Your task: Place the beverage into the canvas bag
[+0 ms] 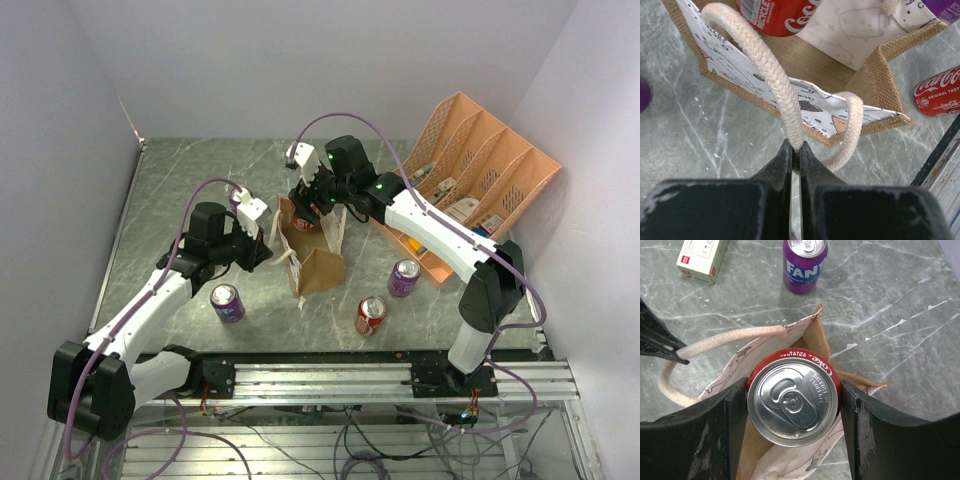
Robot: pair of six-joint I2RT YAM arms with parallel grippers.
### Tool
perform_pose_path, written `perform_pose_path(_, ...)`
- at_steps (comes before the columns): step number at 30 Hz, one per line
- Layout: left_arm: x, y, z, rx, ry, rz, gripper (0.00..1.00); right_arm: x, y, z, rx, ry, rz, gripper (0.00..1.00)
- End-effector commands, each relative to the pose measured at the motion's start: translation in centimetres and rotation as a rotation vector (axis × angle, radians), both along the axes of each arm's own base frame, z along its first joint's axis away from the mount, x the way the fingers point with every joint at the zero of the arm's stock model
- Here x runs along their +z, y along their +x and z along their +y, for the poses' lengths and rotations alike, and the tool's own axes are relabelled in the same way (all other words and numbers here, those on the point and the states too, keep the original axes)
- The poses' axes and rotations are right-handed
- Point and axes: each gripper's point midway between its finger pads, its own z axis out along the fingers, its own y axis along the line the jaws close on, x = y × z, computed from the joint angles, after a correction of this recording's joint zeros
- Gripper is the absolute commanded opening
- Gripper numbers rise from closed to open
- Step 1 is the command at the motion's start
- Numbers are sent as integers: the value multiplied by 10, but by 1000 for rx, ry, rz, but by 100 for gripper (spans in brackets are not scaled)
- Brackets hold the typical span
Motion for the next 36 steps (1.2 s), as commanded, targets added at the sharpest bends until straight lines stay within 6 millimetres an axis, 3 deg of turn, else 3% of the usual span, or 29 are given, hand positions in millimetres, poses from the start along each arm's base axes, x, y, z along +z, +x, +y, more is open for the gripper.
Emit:
perform_pose_path(1,2,0,1,-47,10,-66,7,13,18,17,-17,76,-53,0)
perform_pose_path(18,-1,-4,5,-79,43,-100,7,-44,28,29,-40,109,-28,0)
perform_pose_path(36,-3,-17,-5,-191,16,-115,7,-81,51,32,-195,116,44,0)
